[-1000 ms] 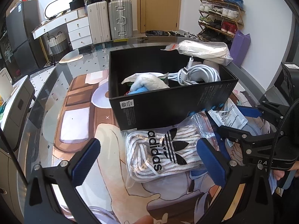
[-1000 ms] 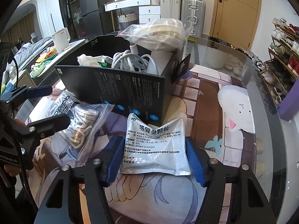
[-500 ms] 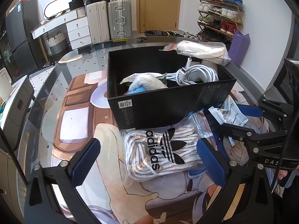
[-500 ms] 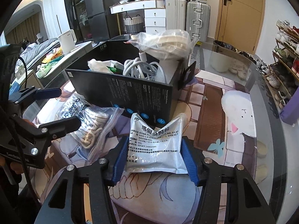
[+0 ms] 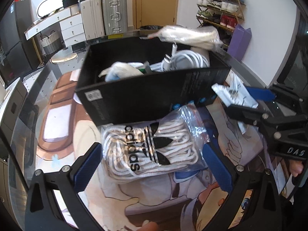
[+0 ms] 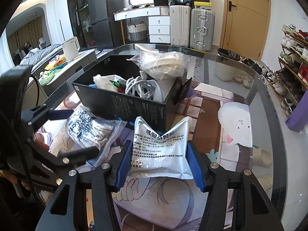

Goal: Organize soft objects
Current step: 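Close the right tool on the second white sachet while the left tool grasps the adidas lace bag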

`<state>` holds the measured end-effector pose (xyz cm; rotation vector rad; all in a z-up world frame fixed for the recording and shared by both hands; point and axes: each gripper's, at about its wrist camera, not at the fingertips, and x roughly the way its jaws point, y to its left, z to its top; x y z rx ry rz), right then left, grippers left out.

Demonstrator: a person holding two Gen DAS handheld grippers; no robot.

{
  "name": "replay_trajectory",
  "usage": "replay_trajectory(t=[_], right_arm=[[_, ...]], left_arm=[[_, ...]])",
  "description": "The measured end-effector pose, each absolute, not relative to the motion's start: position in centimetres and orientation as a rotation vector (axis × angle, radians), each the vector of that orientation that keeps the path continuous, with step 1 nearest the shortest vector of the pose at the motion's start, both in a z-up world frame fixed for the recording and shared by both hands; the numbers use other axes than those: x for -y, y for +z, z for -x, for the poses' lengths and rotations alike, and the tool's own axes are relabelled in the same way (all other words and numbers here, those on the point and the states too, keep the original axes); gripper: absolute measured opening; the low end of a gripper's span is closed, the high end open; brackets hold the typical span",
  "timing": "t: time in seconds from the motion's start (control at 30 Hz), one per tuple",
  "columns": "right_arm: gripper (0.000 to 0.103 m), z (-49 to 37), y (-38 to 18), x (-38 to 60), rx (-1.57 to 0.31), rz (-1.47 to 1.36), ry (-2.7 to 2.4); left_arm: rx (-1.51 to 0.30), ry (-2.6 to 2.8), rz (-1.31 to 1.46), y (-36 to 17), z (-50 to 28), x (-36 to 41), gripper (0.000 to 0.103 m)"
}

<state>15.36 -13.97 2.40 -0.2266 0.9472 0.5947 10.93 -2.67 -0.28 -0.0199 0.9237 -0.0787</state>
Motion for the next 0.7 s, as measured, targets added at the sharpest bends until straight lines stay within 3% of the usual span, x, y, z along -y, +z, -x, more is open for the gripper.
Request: replay_trajectory(t=[0.47,0.7], right_arm=[[0.056,-15.59,1.96,13.86,-0.960,0.227,0.599],[0.056,-15.64,1.94,13.83,-0.958,0.226,0.601]], left_arm=[[-0.952,-0.058,0.030,-1.07,-11.23,2.76,0.103],[-0.925,-0.085,0.032,-0.79,-10.85,2.91,0.086]])
